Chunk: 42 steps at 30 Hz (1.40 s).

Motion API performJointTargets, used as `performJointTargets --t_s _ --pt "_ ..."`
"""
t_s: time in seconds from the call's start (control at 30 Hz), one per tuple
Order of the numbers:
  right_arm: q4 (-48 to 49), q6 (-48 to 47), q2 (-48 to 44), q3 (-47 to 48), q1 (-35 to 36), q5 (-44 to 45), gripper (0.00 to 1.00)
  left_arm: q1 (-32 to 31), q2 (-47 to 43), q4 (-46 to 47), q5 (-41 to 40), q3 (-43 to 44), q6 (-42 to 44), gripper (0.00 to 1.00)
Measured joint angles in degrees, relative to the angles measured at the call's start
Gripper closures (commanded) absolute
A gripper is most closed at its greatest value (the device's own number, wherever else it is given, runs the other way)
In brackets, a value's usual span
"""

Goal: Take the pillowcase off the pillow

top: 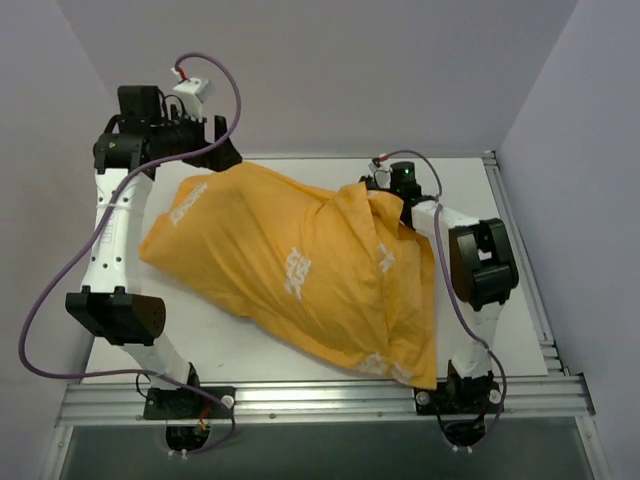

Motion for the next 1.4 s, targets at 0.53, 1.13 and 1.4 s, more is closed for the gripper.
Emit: performJointTargets --t_s 0.53,1.13,1.4 --pt "-39.63 -34.58 -0.57 27.52 -6.62 36.85 0.00 -13.20 -18.67 11.41 -22.16 -48.37 13.09 0.06" --pt "-38.34 -32.76 -39.54 -19.63 -4.42 37.53 0.44 -12.09 -5.09 27.12 -30.45 -47.45 18.10 0.98" --pt "-26.51 -26.12 -33.66 -22.36 6.29 33.29 0.94 0.76 -4.35 29.62 -35.67 -47.80 22.12 0.67"
